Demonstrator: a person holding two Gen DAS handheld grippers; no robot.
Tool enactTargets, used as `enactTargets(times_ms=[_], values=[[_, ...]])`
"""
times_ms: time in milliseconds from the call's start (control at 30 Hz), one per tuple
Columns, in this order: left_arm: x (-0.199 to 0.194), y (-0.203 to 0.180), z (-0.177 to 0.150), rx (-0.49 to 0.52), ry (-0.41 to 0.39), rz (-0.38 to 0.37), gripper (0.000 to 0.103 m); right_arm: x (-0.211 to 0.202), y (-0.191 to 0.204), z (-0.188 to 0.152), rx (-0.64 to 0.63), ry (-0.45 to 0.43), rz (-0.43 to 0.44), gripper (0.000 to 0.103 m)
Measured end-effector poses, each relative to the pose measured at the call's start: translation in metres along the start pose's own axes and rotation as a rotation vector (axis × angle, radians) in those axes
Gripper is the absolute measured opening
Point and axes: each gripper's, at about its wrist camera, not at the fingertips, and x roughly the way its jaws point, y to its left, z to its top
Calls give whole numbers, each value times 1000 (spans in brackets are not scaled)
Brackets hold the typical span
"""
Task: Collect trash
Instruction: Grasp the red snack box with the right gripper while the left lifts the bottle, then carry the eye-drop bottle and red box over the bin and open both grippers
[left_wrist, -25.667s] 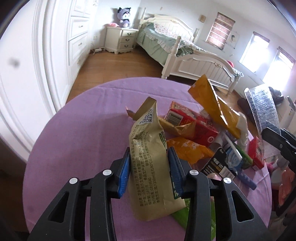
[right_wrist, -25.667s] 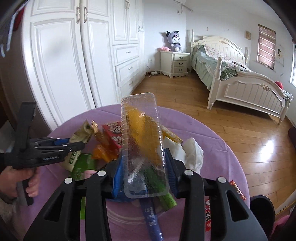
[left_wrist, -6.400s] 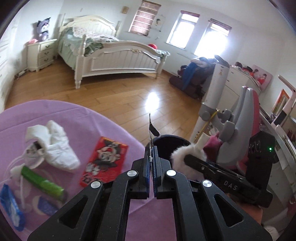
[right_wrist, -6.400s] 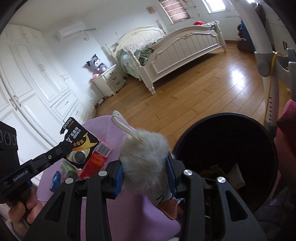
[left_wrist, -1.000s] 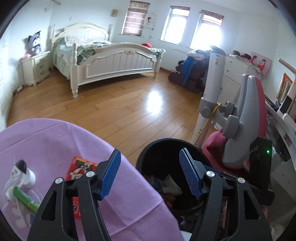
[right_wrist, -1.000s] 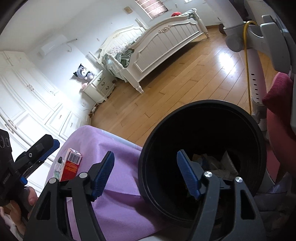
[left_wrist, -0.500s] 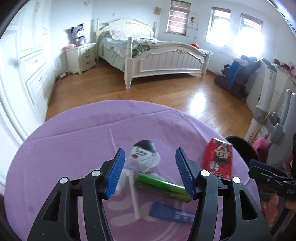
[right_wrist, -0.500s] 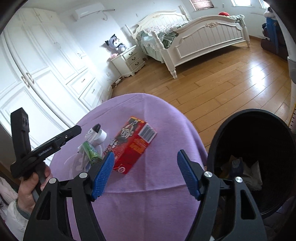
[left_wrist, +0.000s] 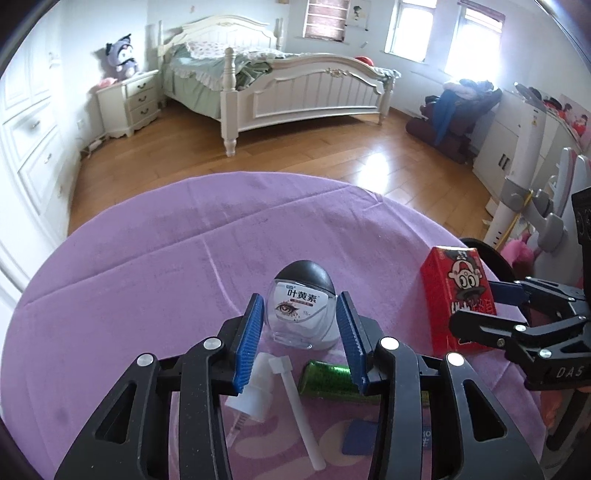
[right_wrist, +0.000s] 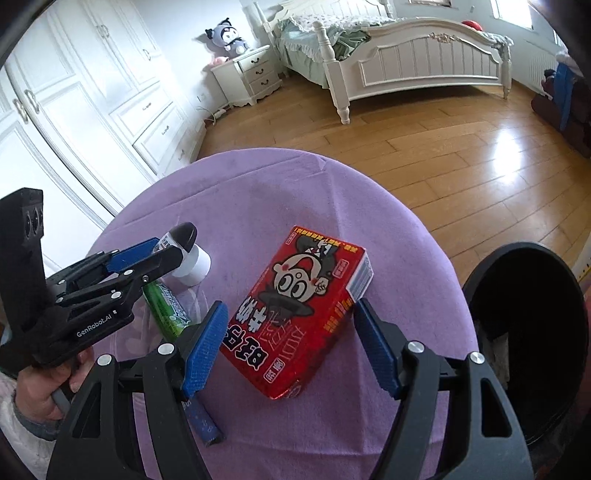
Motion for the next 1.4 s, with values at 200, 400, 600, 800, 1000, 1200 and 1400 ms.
enactTargets(times_ms=[200, 400, 600, 800, 1000, 1200, 1400], values=[[2, 4, -3, -18, -24, -8, 41, 11, 18, 8, -135, 33, -108, 70], [3, 1, -3, -25, -36, 3, 41, 21, 23, 2, -172, 20, -113, 49], [-12, 1, -18, -61, -120, 20, 41, -9, 8, -12, -94, -83, 10, 49], [-40, -15, -13, -67, -178, -11, 41, -44, -13, -17, -17, -208, 65, 49], [-55, -64, 8, -11, -204, -82, 41, -78, -52, -15, 56, -309, 38, 49], [-36, -125, 18, 28, -198, -190, 41, -92, -104, -22, 131, -331, -40, 49], [0, -177, 22, 47, -152, -285, 41, -83, -142, -27, 197, -306, -105, 49]])
